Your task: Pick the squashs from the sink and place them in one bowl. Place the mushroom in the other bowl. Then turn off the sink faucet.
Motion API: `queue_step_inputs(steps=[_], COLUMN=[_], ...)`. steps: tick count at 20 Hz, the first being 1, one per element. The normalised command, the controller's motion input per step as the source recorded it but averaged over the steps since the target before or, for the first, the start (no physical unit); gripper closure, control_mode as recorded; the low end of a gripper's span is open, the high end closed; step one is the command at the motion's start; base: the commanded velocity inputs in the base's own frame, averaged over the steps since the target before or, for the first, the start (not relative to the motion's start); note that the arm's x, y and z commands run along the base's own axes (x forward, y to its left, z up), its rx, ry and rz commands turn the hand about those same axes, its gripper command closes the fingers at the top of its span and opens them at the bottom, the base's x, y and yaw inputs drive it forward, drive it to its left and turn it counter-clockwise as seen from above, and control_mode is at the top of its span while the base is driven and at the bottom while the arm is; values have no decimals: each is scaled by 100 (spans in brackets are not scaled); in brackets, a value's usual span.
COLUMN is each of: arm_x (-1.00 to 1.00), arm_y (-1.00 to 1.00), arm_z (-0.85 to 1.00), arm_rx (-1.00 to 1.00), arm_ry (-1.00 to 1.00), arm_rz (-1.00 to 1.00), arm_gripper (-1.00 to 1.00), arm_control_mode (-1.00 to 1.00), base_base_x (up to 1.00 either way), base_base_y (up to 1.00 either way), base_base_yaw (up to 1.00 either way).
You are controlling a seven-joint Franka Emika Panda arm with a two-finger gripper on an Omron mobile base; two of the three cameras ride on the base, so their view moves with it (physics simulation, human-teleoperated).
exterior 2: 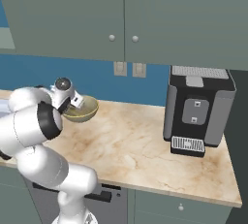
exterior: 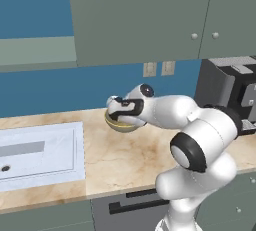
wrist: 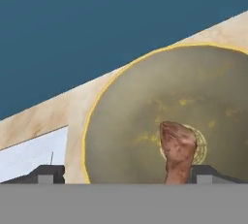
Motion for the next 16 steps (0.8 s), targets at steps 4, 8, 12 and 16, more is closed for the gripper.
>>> queue_step_inputs(steps=[4, 8, 12, 16], arm_x=[7, 1, 1, -87], arm_y=[-15, 0, -28, 0], arm_z=[-8, 0, -29, 22], arm_rx=[-11, -1, -12, 0], arm_ry=[0, -1, -7, -10], arm_rz=[28, 3, 10, 0], arm_gripper=[-100, -100, -100, -100], arm_control_mode=[-100, -100, -100, -100], base_base_x=[0, 0, 0, 0], base_base_y=[0, 0, 0, 0], base_base_yaw=[0, 0, 0, 0])
